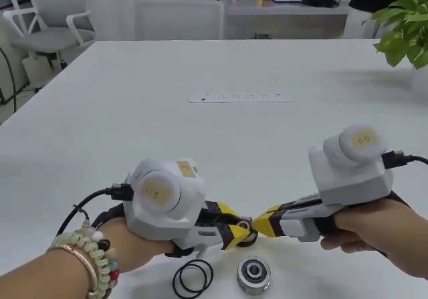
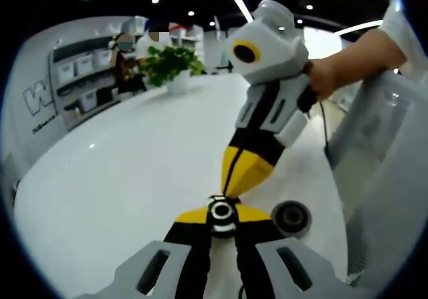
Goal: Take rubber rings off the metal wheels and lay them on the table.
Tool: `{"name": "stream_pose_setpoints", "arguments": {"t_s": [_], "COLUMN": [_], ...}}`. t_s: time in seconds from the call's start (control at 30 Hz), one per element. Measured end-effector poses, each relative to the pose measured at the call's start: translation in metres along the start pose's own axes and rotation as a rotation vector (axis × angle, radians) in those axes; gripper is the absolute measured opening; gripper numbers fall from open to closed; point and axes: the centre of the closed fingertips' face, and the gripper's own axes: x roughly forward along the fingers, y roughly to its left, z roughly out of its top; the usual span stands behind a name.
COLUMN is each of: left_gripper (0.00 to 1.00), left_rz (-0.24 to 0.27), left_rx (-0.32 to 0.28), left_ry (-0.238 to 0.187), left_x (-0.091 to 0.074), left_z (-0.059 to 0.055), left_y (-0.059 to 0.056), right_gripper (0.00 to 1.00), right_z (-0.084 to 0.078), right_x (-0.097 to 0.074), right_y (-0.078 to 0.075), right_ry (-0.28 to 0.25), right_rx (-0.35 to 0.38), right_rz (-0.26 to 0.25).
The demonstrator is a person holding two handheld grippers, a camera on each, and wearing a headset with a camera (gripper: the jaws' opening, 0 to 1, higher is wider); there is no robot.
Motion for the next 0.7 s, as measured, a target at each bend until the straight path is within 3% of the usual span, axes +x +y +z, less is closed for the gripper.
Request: {"name": "stream_pose_setpoints", "arguments": {"t_s": [0.7], "left_gripper": [0.14], "left_rz": [0.000], "left_rx": [-0.004], "left_ry": [-0.004], "left_x": [-0.0001], "left_z": [0.0001], "left_y": [0.0004], "right_gripper": [0.00], "right_z": [0.0019], "right_x": [0.0009], "right_y": [0.0037], "right_ry": [-0.007], "right_rx": [-0.010], "right_rz": [0.016]}}
